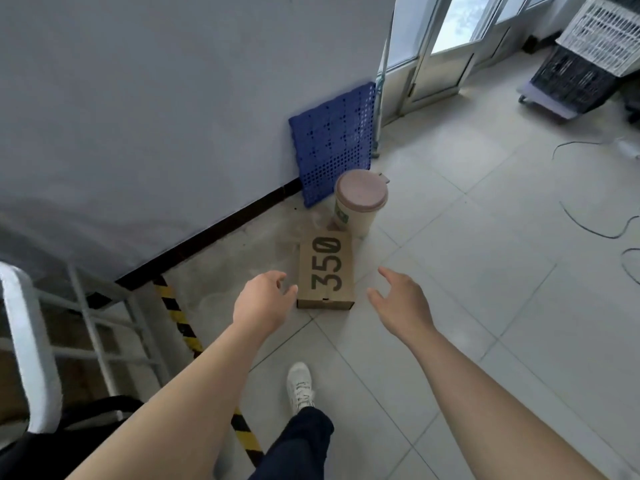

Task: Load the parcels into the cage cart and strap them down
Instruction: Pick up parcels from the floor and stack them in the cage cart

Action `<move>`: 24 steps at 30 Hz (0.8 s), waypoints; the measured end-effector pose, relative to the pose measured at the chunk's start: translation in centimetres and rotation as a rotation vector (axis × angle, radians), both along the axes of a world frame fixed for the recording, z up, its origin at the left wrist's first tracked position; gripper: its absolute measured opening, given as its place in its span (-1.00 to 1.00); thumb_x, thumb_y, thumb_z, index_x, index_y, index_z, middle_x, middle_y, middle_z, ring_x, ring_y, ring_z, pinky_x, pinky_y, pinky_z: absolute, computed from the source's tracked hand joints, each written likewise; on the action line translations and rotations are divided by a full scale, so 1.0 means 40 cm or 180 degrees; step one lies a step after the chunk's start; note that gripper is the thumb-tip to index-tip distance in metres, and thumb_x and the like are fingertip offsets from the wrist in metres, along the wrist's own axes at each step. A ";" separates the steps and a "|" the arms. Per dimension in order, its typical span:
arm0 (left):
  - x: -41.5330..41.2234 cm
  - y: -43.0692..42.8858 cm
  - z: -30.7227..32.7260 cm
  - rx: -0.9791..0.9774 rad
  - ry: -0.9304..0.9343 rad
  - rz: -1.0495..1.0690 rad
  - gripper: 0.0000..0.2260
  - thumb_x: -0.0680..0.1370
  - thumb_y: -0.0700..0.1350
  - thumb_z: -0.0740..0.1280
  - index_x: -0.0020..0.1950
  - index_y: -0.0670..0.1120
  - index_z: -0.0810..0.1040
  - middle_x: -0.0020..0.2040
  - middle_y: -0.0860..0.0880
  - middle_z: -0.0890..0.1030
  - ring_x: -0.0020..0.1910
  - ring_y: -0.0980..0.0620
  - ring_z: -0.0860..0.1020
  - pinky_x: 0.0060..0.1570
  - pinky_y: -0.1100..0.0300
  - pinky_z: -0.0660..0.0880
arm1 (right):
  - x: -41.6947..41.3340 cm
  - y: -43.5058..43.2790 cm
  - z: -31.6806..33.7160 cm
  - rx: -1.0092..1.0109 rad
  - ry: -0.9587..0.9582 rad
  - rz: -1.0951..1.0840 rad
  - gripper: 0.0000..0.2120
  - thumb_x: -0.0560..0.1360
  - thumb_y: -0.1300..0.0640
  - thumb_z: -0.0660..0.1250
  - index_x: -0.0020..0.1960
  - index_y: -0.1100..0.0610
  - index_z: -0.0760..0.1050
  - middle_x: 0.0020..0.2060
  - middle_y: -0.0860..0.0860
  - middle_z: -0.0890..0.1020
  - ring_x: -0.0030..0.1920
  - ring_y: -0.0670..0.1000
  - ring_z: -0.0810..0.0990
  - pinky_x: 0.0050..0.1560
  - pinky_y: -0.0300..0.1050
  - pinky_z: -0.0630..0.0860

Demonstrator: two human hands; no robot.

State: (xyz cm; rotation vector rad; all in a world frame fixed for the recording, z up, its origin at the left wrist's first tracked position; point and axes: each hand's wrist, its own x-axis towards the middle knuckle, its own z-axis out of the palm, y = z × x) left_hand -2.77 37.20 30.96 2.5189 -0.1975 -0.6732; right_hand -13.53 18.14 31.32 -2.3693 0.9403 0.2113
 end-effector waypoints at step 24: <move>0.446 -0.371 -1.073 0.0523 0.1176 0.0392 -0.35 0.57 0.08 0.30 0.57 -0.08 0.12 0.47 -0.13 0.34 0.42 -0.12 0.34 0.39 0.03 0.30 | 0.457 -0.405 -1.055 0.0619 0.0854 -0.0146 -0.39 0.57 -0.04 0.25 0.54 0.01 0.10 0.37 0.14 0.37 0.31 0.17 0.42 0.27 0.04 0.39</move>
